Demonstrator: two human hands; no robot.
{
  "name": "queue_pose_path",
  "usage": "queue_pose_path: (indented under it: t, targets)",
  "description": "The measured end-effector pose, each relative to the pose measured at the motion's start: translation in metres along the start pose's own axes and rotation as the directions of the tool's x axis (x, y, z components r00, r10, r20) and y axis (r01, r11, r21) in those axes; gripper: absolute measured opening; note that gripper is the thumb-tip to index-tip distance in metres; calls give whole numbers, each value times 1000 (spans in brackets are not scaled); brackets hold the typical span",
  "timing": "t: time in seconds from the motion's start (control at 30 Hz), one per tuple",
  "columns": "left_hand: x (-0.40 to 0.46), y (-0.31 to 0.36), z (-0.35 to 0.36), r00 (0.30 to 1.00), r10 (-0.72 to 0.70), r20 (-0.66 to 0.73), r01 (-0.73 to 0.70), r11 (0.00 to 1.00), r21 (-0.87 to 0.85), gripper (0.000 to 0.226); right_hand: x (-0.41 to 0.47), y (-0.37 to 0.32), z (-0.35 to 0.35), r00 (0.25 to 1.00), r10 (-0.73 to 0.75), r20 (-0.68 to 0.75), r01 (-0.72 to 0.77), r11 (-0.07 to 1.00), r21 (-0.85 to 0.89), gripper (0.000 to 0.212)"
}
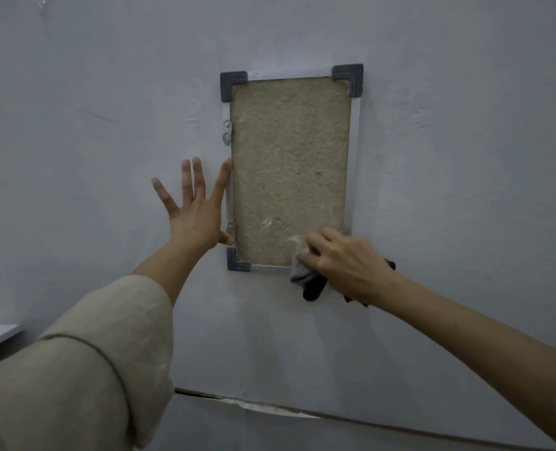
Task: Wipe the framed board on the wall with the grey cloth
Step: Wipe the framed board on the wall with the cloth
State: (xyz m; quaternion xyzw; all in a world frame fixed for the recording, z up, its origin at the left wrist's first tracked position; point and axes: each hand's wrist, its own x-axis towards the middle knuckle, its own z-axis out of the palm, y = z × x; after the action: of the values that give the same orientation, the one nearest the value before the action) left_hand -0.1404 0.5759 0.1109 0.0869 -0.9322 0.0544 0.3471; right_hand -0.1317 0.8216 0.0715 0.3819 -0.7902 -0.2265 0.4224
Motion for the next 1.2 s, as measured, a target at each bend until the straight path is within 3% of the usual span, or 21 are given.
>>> queue_pose_path:
  t: [0.07,0.17,0.37,0.43,0.5,0.57,0.63,0.73,0.83,0.93,1.0,1.07,1.2]
  targets:
    - [0,0,-1,1000,-3,8,3,1000,5,137,14,19,-10,991,119,-54,-117,992,40,20]
    - [-1,1,-2,1000,-6,10,6,1000,11,137,25,33,-16,957,272,-96,-266,961,73,23]
    - [-1,2,-4,1000,-8,29,8,1000,4,135,-6,-14,1,1000,4,0,-4,1000,27,30]
    - [-1,2,-4,999,-8,35,8,1000,7,135,3,-4,-2,999,37,13,-38,999,34,29]
    - [-2,2,-4,999,-8,36,7,1000,11,134,17,12,-11,990,125,-66,-124,992,19,26]
    - [-2,2,-5,999,-7,32,7,1000,9,135,27,24,-18,959,237,-153,-231,971,55,34]
    - [-3,2,-5,1000,-7,28,7,1000,6,135,26,19,-17,957,249,-151,-241,968,68,38]
    - [-3,2,-4,1000,-7,27,6,1000,6,135,12,-6,-4,994,71,-78,-71,997,-2,46]
    - [-2,2,-4,1000,-8,27,8,1000,6,135,7,-13,6,998,-61,28,60,997,58,52]
    - [-2,3,-4,1000,-7,25,6,1000,7,135,28,11,-9,989,117,-85,-116,993,19,27]
    - [-2,2,-3,1000,-6,19,6,1000,1,135,39,22,-16,959,249,-135,-244,968,53,24]
    - [-2,2,-3,1000,-5,15,5,1000,1,135,37,15,-14,951,271,-147,-262,962,73,24]
    - [-1,2,-2,1000,-7,16,6,1000,4,135,12,-21,5,999,13,-41,-13,1000,8,33]
